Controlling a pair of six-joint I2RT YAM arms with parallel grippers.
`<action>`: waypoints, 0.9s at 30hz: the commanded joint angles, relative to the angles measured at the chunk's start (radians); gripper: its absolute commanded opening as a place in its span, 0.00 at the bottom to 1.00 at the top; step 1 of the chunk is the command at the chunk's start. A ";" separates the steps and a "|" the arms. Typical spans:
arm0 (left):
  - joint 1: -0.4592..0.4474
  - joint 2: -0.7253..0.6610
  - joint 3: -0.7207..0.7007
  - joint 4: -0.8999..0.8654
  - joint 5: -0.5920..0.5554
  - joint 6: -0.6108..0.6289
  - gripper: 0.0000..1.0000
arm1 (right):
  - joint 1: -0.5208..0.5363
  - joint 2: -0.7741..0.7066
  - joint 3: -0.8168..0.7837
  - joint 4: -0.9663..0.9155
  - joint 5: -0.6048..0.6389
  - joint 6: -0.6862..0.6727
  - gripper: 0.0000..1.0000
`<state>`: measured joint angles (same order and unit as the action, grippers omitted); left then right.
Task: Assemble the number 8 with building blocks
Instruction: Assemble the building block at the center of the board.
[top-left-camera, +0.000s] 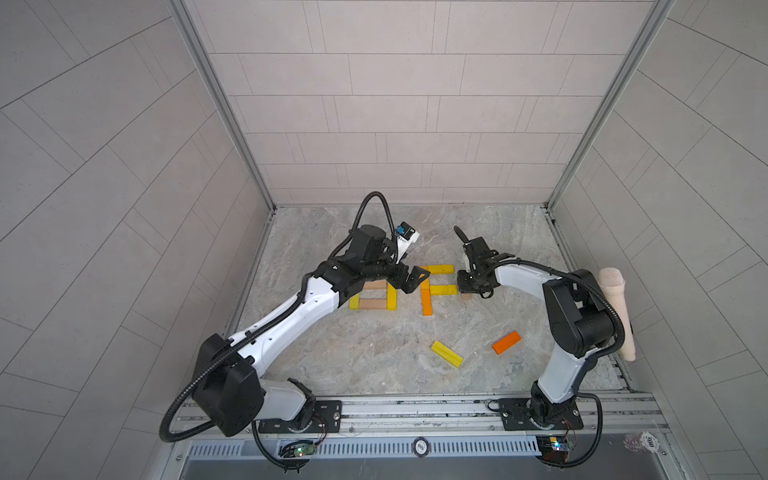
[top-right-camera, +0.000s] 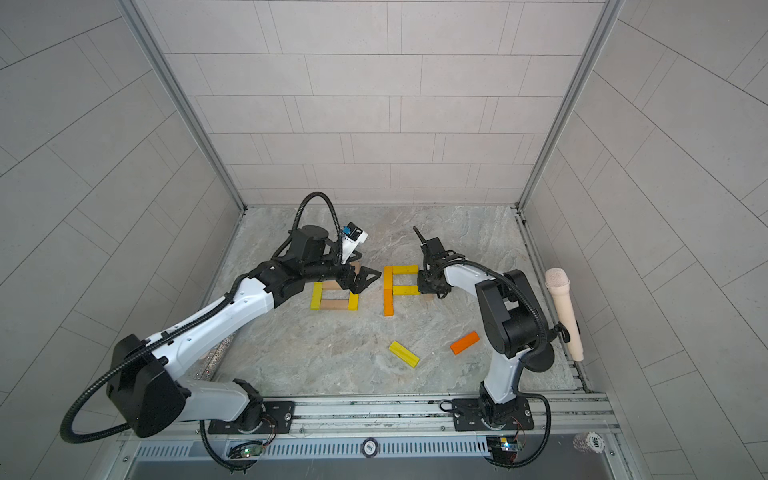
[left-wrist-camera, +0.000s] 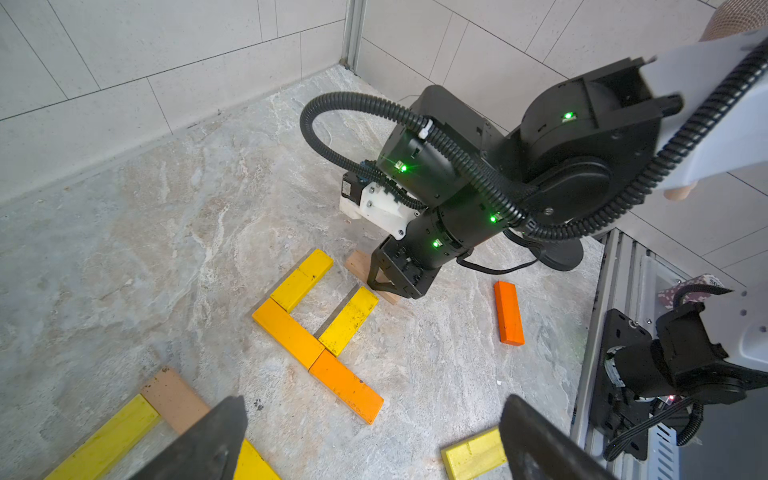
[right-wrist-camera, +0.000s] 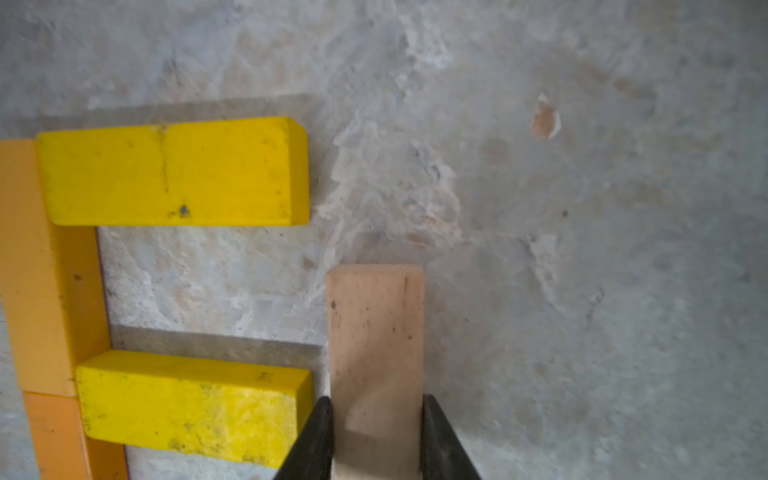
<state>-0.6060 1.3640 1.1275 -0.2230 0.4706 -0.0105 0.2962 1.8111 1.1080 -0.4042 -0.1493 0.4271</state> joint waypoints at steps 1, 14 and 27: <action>0.005 -0.019 0.029 0.002 0.013 0.002 1.00 | -0.012 0.033 0.042 -0.034 0.018 0.006 0.33; 0.005 -0.019 0.028 -0.001 0.010 0.005 1.00 | -0.019 0.098 0.116 -0.032 -0.044 0.016 0.33; 0.005 -0.019 0.028 -0.002 0.010 0.005 1.00 | -0.020 0.125 0.142 -0.031 -0.051 0.026 0.34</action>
<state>-0.6060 1.3640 1.1275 -0.2237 0.4709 -0.0105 0.2802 1.9102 1.2385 -0.4187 -0.1986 0.4435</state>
